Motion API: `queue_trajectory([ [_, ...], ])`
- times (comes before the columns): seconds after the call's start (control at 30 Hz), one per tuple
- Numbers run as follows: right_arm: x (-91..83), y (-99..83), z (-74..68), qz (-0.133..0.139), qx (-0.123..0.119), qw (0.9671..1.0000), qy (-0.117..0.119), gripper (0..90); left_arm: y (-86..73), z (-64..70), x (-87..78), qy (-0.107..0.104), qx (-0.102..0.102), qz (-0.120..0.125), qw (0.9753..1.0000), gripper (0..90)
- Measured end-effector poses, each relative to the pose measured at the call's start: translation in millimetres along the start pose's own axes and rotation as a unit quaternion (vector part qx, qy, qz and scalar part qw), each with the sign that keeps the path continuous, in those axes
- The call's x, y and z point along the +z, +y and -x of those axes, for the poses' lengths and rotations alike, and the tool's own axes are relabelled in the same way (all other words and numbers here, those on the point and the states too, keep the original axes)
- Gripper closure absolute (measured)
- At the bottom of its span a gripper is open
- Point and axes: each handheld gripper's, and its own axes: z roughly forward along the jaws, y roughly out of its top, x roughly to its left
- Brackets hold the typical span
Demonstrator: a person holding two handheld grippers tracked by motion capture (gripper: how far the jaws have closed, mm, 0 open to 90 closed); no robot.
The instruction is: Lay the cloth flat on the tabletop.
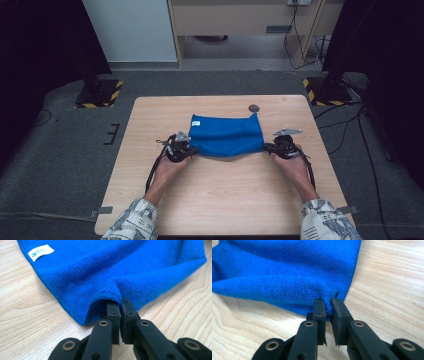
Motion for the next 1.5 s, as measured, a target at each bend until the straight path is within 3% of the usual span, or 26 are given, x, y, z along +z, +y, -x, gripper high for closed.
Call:
queue_trajectory([
  [0.23, -14.2, -3.2, -6.5, 0.015, -0.001, 0.9998, 0.011, 83.9, -1.1, 2.5, -20.6, -0.008, -0.004, -0.002, 1.0000, 88.0],
  [0.53, -38.6, -17.9, -22.1, 0.025, -0.023, 0.9991, 0.023, 84.8, -11.3, 12.9, -39.7, -0.026, -0.005, -0.006, 0.9996, 88.1],
  [0.67, -45.1, -25.6, -28.5, 0.022, -0.027, 0.9990, 0.029, 85.4, -19.6, 15.3, -42.7, -0.029, -0.010, -0.021, 0.9993, 88.1],
  [0.9, -52.8, -36.6, -40.3, 0.010, -0.040, 0.9988, 0.026, 85.8, -26.4, 18.2, -44.6, -0.031, -0.017, -0.022, 0.9991, 88.0],
  [1.1, -65.9, -44.1, -43.7, 0.010, -0.035, 0.9991, 0.020, 86.1, -27.2, 27.5, -39.2, -0.029, -0.004, -0.034, 0.9990, 88.0],
  [1.33, -79.2, -55.5, -50.0, 0.002, -0.043, 0.9989, 0.019, 86.1, -33.4, 38.0, -47.9, -0.040, 0.002, -0.040, 0.9984, 87.9],
  [1.5, -86.9, -60.5, -60.1, 0.000, -0.052, 0.9984, 0.023, 86.1, -40.0, 38.4, -50.6, -0.042, 0.002, -0.050, 0.9979, 87.8],
])
